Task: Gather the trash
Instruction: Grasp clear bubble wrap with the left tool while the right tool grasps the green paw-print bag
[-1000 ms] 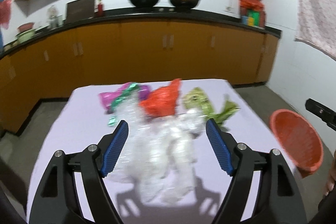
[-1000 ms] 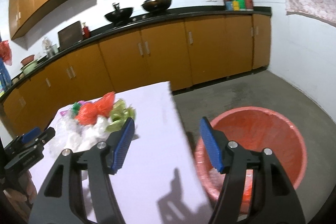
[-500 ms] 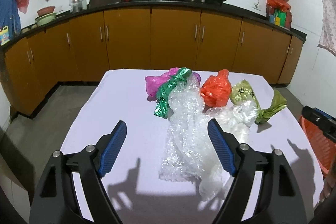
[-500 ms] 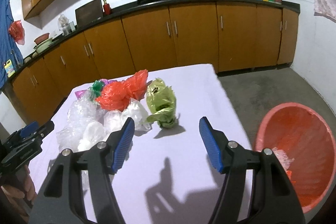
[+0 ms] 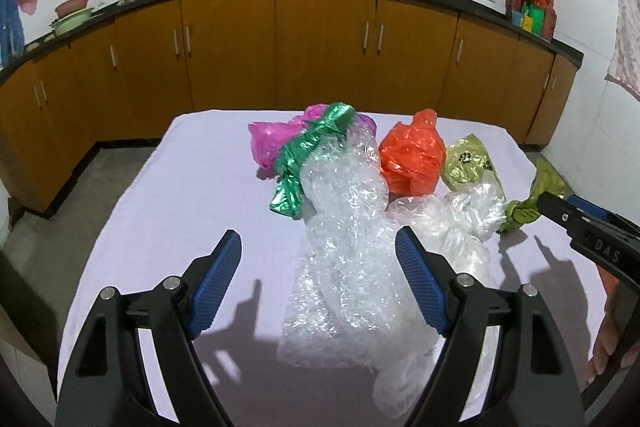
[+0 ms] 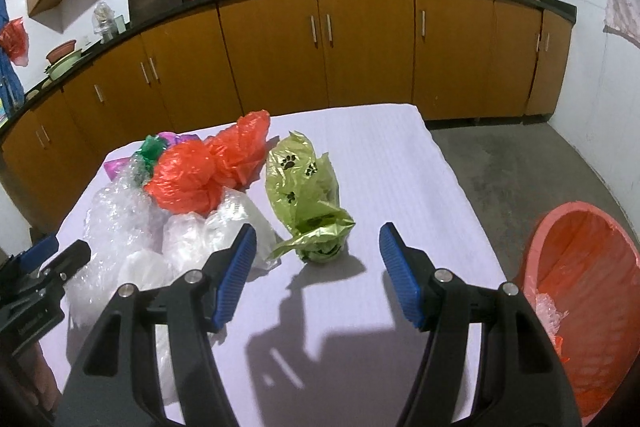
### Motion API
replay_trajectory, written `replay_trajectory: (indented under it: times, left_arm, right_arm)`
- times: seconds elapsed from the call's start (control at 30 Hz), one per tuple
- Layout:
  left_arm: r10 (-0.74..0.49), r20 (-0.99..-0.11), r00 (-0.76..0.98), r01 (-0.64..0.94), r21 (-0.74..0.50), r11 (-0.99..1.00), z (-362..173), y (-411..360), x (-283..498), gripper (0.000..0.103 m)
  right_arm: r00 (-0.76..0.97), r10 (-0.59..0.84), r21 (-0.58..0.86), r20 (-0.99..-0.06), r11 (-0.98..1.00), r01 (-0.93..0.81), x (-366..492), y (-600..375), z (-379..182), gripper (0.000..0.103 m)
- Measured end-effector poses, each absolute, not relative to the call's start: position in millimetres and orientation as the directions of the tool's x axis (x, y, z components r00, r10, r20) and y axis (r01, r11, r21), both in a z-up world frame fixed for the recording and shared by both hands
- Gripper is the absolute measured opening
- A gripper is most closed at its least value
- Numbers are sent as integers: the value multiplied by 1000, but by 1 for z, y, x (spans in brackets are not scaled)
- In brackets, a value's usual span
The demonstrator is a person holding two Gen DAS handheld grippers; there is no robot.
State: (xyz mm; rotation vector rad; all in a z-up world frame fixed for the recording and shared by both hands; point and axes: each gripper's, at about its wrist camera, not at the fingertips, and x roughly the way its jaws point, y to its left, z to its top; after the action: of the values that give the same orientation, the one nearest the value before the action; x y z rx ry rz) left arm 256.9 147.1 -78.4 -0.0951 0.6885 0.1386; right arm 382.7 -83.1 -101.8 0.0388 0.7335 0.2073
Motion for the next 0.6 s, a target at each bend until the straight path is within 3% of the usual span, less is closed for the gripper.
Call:
replay_trajectory:
  times: [0.17,0.27,0.33,0.37,0.43,0.6]
  left_arm:
    - [52,-660,749,-138,-79,987,-85,147,263,71]
    - [16,-679,734,-124,-110,986,-90,148,266,57]
    - [-7,-688,725,-114,-130,985,-93,148,266,40]
    - [-16,-690,724,-109,-138,984,-93,148,266,36]
    - [-24,-688,725,-100,-140,985,-93,147,263,18]
    - [-28,-676,737,-92,-142,986,-89,146,253,10]
  right_arm:
    - [713,203,111,-671,978,-174,392,-82,-107,61]
    - [698,208,108,-685,977,-185,396,-80,-112,36]
    - [680,217,114,-701,974,-194,398,-80,-116,18]
    - [676,220,116,-703,974,-196,397,-80,-117,16]
    - [672,223,120,-706,973,-197,395,-83,-120,9]
    - [676,234,133,-699,971,-198,388,-89,-119,3]
